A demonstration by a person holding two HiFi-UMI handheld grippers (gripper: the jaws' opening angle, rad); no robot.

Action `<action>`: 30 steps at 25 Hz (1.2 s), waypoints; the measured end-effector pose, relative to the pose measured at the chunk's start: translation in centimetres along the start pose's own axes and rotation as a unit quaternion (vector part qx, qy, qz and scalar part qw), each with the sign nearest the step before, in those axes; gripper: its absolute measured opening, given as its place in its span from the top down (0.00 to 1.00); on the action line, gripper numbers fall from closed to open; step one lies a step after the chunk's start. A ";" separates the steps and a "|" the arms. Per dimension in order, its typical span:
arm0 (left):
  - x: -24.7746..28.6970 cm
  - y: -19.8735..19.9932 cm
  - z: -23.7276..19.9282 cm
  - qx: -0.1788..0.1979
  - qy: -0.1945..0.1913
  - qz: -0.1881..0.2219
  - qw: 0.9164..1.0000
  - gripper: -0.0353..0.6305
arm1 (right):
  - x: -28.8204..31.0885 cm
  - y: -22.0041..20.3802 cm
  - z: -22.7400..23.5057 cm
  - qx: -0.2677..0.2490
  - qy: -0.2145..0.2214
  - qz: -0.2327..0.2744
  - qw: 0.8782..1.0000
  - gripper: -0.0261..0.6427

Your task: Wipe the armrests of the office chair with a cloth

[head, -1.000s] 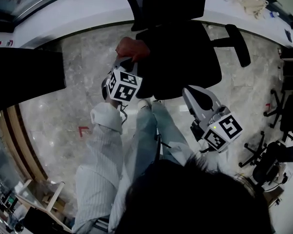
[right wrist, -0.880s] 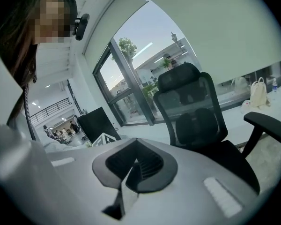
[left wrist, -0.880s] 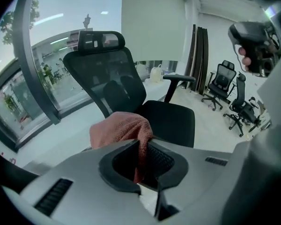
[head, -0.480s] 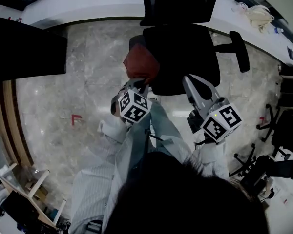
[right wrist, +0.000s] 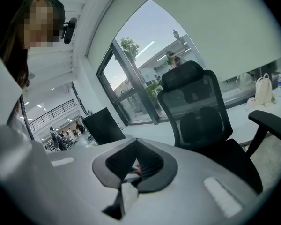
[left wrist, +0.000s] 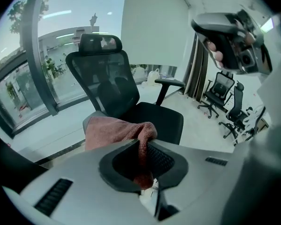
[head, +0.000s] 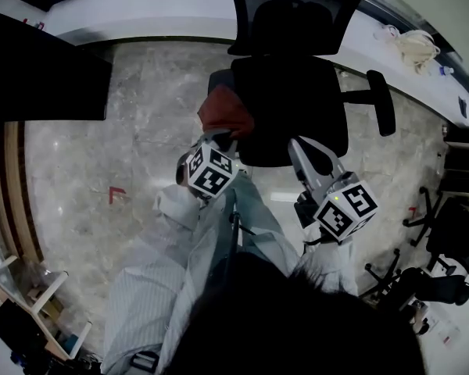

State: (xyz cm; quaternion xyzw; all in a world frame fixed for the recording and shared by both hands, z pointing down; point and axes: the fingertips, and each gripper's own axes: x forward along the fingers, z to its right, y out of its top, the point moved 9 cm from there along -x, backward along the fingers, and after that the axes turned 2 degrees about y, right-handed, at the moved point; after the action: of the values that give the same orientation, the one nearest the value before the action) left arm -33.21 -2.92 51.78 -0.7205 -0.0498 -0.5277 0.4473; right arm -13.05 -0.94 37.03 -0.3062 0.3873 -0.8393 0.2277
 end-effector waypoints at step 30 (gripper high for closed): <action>-0.4 -1.3 1.1 -0.021 -0.097 -0.040 0.994 0.90 | -0.8 -0.2 0.1 0.017 0.007 0.004 1.000 0.96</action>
State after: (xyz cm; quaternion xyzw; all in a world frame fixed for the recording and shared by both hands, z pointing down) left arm -33.31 -1.24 52.12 -0.7751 -0.1104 -0.4732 0.4038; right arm -12.45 -0.36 36.96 -0.2952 0.3754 -0.8470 0.2335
